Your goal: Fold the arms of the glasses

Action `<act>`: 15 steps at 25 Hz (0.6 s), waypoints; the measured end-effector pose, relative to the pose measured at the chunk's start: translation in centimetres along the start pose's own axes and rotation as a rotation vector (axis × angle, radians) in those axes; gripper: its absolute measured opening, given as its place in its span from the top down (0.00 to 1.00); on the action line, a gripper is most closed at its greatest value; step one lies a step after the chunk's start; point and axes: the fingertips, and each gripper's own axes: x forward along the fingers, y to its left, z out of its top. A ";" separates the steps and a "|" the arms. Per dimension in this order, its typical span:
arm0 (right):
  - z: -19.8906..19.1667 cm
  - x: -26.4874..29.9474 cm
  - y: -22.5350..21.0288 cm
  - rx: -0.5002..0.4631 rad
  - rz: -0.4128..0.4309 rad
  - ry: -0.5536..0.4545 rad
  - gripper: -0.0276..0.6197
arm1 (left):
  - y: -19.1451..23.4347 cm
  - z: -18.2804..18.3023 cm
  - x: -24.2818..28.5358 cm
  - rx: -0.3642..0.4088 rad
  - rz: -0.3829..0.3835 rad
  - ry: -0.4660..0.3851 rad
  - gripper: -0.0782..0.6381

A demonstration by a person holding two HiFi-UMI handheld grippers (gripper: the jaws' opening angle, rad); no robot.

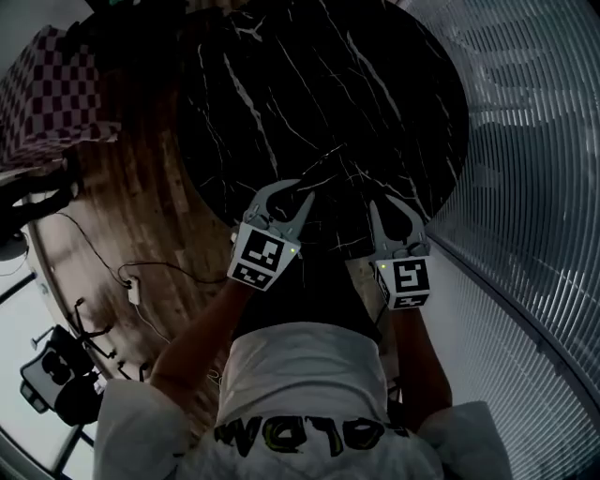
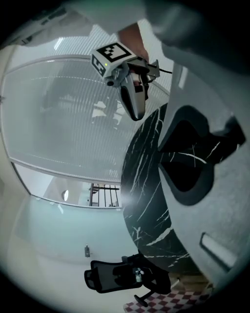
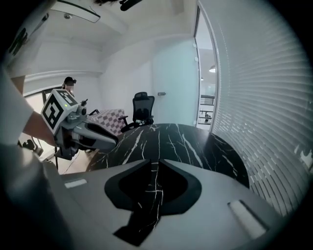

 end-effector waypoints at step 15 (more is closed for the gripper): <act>-9.5 7.1 -3.9 0.166 -0.010 0.144 0.87 | 3.2 -7.8 7.6 -0.067 0.011 0.100 0.80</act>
